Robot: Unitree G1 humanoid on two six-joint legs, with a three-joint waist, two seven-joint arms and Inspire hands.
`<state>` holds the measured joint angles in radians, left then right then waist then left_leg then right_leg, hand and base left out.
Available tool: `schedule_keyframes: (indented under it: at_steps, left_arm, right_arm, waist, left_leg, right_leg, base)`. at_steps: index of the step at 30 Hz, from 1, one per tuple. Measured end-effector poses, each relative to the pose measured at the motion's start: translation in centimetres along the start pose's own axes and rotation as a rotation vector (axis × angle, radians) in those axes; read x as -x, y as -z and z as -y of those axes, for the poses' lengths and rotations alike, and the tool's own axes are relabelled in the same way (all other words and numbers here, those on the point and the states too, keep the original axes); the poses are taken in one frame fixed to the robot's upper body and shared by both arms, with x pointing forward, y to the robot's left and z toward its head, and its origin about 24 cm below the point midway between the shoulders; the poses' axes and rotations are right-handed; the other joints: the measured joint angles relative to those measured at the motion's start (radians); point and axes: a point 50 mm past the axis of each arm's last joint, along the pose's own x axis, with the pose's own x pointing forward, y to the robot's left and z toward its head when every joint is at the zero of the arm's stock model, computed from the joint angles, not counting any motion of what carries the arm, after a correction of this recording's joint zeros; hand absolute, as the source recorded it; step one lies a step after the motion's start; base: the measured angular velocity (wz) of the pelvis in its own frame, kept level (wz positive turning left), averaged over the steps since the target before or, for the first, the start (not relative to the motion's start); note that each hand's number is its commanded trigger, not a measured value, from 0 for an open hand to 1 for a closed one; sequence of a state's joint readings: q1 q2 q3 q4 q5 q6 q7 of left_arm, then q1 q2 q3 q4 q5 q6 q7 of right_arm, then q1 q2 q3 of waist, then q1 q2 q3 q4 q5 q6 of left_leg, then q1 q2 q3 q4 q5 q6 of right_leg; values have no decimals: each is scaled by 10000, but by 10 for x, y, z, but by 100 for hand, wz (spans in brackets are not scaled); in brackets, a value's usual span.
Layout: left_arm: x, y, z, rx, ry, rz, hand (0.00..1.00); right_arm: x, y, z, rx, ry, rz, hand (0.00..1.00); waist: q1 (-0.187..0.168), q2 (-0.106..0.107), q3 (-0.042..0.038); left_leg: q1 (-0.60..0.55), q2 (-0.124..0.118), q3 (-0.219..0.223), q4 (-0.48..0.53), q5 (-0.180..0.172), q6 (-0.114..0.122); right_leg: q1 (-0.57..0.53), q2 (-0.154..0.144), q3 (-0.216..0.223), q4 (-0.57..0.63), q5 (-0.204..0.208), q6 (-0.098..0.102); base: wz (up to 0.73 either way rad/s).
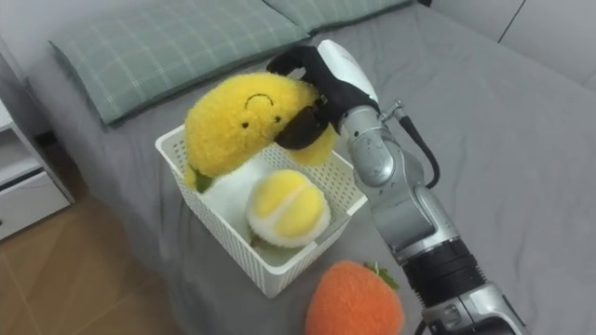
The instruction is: Collect toys from the bed
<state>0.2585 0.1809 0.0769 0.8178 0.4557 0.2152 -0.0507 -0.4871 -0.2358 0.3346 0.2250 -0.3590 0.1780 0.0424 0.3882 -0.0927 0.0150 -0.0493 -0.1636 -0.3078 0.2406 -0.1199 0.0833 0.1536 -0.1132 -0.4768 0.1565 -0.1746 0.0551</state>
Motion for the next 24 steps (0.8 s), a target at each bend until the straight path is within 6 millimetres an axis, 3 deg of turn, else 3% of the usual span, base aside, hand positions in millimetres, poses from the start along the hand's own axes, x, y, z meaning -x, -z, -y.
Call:
schedule_keyframes:
  at_steps: [6,24]
  left_arm:
    - [1,-8,1,-77,-76,255,0]
    - [2,-3,3,-94,-16,125,0]
  right_arm:
    - [0,0,1,12,99,-3,0]
    - [0,1,2,-14,106,-23,0]
  waist:
    - [-17,-3,-4]
    - [-279,0,7]
  left_leg:
    - [-88,-7,-4,2,53,34]
    - [-103,-17,-32,0,48,25]
  right_leg:
    - [-95,14,110,-1,1,0]
    - [-109,48,381,-29,2,0]
  base:
    - [0]
    - [0]
